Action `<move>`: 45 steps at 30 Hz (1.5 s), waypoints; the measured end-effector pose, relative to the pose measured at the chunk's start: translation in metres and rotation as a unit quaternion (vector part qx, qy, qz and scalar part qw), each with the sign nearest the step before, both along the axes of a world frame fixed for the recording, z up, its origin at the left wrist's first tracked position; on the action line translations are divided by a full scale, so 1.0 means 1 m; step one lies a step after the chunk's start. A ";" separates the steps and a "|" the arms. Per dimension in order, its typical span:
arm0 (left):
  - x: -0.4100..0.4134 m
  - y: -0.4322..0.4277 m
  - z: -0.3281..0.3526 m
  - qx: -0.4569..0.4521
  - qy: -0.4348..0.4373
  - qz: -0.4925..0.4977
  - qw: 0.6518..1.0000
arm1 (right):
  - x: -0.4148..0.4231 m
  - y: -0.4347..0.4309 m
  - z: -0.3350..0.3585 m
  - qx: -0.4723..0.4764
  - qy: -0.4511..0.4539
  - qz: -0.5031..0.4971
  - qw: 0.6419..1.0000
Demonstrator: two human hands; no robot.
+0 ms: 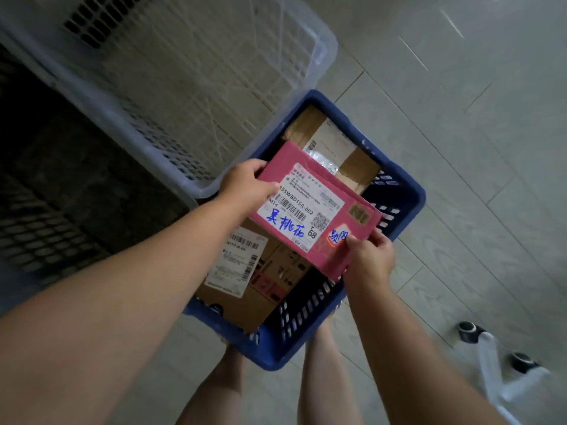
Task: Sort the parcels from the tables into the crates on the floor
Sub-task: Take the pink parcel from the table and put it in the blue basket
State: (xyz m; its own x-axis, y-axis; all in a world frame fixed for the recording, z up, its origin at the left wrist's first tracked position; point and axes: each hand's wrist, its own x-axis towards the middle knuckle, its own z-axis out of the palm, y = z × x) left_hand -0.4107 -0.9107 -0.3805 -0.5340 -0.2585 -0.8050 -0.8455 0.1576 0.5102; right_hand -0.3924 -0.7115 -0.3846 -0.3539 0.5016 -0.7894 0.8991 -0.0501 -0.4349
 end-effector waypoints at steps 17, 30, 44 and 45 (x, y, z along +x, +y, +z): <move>0.013 0.005 -0.002 0.027 0.113 -0.021 0.993 | 0.011 0.004 0.012 -0.082 0.042 -0.065 0.994; 0.019 0.012 0.006 0.119 0.123 -0.013 0.985 | 0.028 0.014 0.024 -0.048 0.105 -0.068 0.991; 0.017 0.010 0.006 0.107 0.137 -0.037 0.984 | 0.032 0.009 0.027 -0.071 0.159 -0.002 0.985; 0.014 0.006 0.002 0.074 0.136 -0.047 0.987 | 0.028 0.004 0.021 -0.069 0.156 0.021 0.985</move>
